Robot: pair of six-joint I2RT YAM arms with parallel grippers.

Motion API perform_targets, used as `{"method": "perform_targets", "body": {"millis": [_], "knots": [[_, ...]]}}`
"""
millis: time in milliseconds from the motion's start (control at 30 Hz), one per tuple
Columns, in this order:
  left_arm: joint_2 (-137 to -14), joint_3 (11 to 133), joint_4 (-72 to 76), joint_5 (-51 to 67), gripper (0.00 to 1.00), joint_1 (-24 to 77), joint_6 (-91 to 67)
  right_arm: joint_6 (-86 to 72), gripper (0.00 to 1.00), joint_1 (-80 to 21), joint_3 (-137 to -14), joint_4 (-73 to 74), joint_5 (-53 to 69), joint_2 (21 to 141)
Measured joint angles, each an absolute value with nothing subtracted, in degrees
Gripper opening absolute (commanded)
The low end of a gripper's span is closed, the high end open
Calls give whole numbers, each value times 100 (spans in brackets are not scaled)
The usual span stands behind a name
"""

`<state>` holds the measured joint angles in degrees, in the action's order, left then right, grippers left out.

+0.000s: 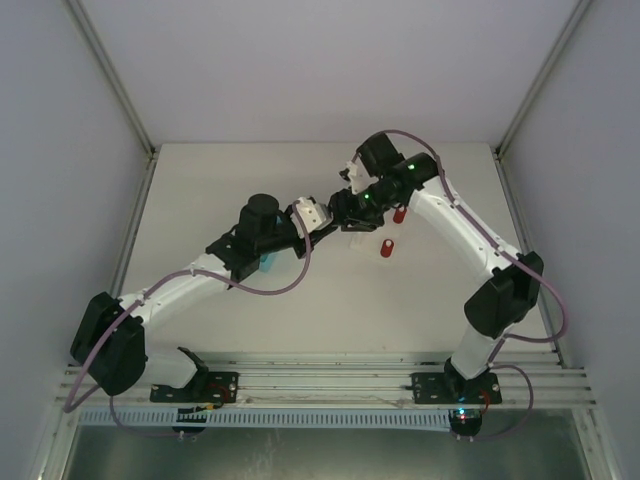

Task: Install the large spring

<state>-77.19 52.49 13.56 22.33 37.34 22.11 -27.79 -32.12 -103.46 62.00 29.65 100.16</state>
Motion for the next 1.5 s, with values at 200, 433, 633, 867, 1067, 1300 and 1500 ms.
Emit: {"method": "perform_targets", "body": {"millis": [200,433,633,867,1067,1300,1500], "knots": [[-7730,5262,1387,2027,0,3739,1734,-2578,59,-3203,-9568,5419,2333,9096],[-7723,5262,1959,1747,0,3524,434,-2235,57,-3159,-8291,3747,2106,7688],[-7623,5260,2561,1594,0,3367,-753,-1658,71,-3350,-6834,2314,2010,7218],[-7513,5264,3050,1516,0,3315,-1962,-1135,73,-3573,-6543,1179,1645,7384],[-7513,5358,3173,1509,0,3315,-2530,-1129,73,-3601,-6545,202,1505,7590],[-7513,5472,3208,1542,0,3295,-2744,-1133,61,-3682,-6643,-250,1577,7819],[-7513,5518,3232,1566,0,3315,-2827,-1131,44,-3710,-6768,-360,1728,7929]]}}
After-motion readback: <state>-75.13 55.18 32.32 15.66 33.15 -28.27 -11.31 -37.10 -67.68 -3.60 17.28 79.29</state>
